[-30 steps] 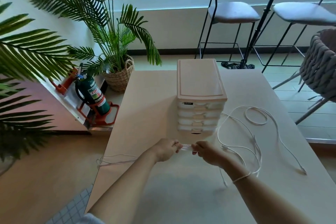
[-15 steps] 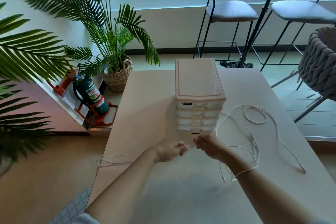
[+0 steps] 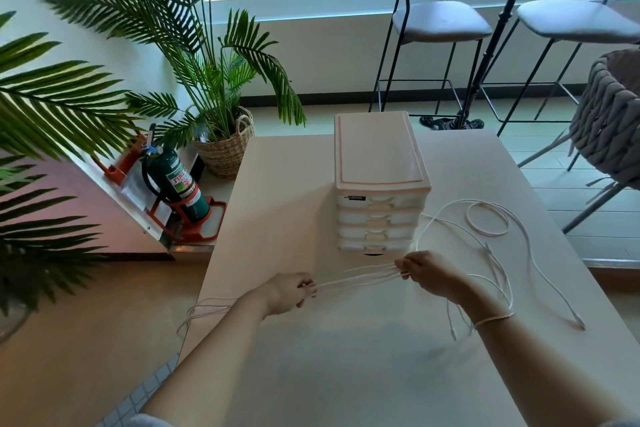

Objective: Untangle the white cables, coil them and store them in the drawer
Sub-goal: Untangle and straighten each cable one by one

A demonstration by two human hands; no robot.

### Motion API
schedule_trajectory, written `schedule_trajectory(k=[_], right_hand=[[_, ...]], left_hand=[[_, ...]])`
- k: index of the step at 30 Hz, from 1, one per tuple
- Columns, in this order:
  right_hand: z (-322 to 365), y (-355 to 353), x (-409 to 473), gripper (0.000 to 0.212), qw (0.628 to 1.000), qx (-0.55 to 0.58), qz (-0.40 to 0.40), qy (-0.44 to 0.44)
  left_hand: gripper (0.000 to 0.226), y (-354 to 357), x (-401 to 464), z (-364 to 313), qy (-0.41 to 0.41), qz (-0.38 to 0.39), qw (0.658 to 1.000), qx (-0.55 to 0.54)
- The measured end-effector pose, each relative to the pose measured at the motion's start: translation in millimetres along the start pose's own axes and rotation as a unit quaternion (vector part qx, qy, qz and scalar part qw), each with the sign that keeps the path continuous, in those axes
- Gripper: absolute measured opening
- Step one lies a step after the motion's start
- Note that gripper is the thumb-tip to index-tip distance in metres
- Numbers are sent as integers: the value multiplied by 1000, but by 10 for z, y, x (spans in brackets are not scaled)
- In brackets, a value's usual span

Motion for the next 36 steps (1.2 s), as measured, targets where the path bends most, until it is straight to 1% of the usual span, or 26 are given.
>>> schedule_trajectory(k=[3, 5, 6, 7, 9, 10, 11, 12, 13, 15, 17, 18, 19, 20, 22, 24, 26, 27, 29, 31, 32, 34, 36], right_hand=[[-55, -100, 24, 35, 1000, 12, -23, 12], [-72, -174, 10, 38, 999, 15, -34, 19], [-75, -216, -1, 38, 999, 5, -38, 18], [-78, -265, -6, 38, 999, -10, -47, 14], [-66, -371, -18, 34, 996, -46, -71, 2], [-61, -405, -16, 32, 996, -53, -76, -3], [-55, -423, -12, 31, 996, -52, -76, -7], [-46, -420, -5, 30, 996, -51, -72, -9], [-15, -402, -3, 30, 996, -52, -68, -13], [47, -329, 19, 35, 998, -39, -56, -16], [126, -239, 41, 37, 999, -27, -38, -22], [176, -196, 46, 36, 999, -26, -27, -32], [227, -149, 49, 35, 999, -25, -17, -44], [281, -105, 50, 34, 998, -23, -9, -55], [394, -26, 30, 30, 997, -22, 8, -76], [486, 16, -6, 35, 992, -53, 17, -110], [512, 26, -34, 39, 989, -60, 27, -134], [491, 32, -44, 38, 990, -35, 46, -132], [407, 82, -64, 31, 987, 60, 115, -91], [312, 113, -69, 29, 977, 126, 167, -32], [266, 107, -63, 28, 973, 145, 180, -11], [197, 90, -49, 29, 969, 156, 189, 4], [119, 52, -17, 33, 980, 114, 160, 11]], left_hand=[[19, -129, -28, 240, -34, -1, 998, 61], [20, -243, -72, 455, -65, 2, 989, 136], [25, -320, -97, 580, -86, -9, 976, 200], [31, -397, -137, 715, -112, -18, 954, 279], [41, -518, -270, 965, -172, 2, 891, 420], [43, -559, -320, 1054, -198, 18, 870, 451], [43, -585, -351, 1092, -215, 30, 864, 455], [43, -595, -338, 1082, -219, 30, 871, 439], [42, -592, -297, 1005, -213, 20, 886, 412], [43, -518, -136, 715, -170, -11, 929, 329], [46, -386, 13, 195, -77, -33, 977, 197], [45, -311, 63, -101, -26, -44, 990, 134], [43, -248, 79, -381, 16, -56, 996, 73], [39, -157, 122, -611, 40, -59, 997, 14], [32, -1, 187, -899, 58, -46, 993, -92], [35, 112, 220, -987, 63, -26, 986, -155], [40, 164, 206, -996, 75, -11, 982, -173], [41, 190, 186, -1000, 85, -6, 980, -180], [41, 214, 166, -996, 104, 4, 977, -189], [41, 204, 206, -948, 100, -12, 985, -139], [42, 166, 235, -914, 88, -36, 989, -110], [41, 82, 262, -861, 72, -82, 991, -72], [36, 65, 252, -861, 92, -84, 991, -43]])
Point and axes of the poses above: each hand's wrist, its own x-axis towards the middle knuckle, its own y-axis out of the palm, z = x × y, the point moved 4 cm from there along x, towards the middle knuckle, and after that the axes turned 9 degrees about -z, right-handed, at the moved point
